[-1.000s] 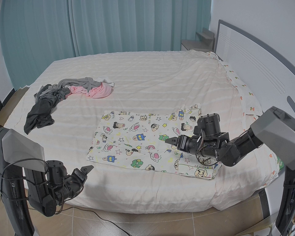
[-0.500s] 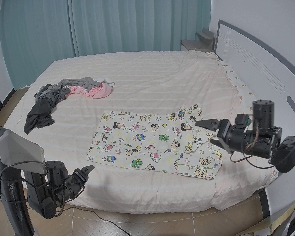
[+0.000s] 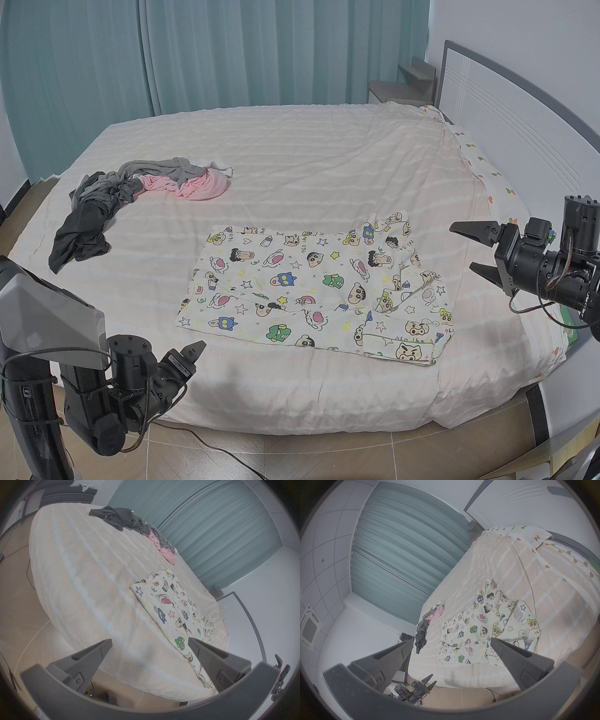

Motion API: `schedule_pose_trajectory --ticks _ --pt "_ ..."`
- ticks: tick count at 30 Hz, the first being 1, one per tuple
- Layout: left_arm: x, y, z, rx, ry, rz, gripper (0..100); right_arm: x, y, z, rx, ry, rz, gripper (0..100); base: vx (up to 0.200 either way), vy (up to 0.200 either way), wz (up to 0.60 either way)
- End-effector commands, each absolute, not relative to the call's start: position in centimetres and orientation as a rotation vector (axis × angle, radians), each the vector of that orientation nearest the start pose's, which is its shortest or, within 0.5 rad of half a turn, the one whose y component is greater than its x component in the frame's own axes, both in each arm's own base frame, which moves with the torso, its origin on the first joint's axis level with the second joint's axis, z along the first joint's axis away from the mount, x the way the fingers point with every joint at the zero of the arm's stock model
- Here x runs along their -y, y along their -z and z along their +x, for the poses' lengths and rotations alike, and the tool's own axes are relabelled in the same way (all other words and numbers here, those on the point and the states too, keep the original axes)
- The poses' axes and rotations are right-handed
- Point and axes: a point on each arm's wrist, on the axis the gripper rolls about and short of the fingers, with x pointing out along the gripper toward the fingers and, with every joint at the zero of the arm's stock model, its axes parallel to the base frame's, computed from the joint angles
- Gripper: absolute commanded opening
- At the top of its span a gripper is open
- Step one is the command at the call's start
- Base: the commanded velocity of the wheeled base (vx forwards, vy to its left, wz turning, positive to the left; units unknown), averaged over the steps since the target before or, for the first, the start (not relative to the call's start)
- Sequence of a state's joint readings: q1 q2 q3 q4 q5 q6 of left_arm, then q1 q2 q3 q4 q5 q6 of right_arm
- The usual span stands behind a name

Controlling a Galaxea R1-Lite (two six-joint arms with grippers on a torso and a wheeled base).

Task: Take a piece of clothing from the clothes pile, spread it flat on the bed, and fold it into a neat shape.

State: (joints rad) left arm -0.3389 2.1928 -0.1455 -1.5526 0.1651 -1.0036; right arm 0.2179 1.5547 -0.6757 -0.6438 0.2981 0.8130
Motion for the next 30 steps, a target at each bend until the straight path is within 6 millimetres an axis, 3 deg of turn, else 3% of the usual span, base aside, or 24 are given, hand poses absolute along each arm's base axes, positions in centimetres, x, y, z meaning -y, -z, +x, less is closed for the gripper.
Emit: schedule_pose_trajectory --ticks 1,3,7,21,30 --pt "7.7 -0.9 24.1 -0.490 -0.082 -0.869 100 -5.7 -17.2 27.0 -0.472 -0.374 0.808 100 0.200 0.000 0.00" --pt "7.7 -1.3 24.3 -0.471 -0.076 -0.873 100 -5.0 -15.8 28.2 -0.468 -0.349 0.817 100 0.200 0.000 0.00" --pt "7.8 -1.7 24.7 -0.444 -0.059 -0.876 100 -4.9 -14.9 28.7 -0.474 -0.343 0.819 100 0.200 0.000 0.00" --pt "8.0 -2.0 25.1 -0.423 -0.051 -0.874 100 -4.7 -13.9 29.0 -0.507 -0.334 0.823 100 0.200 0.000 0.00" --pt "7.8 -2.1 25.3 -0.393 -0.079 -0.851 100 -4.6 -12.6 29.6 -0.539 -0.317 0.802 100 0.000 0.000 0.00"
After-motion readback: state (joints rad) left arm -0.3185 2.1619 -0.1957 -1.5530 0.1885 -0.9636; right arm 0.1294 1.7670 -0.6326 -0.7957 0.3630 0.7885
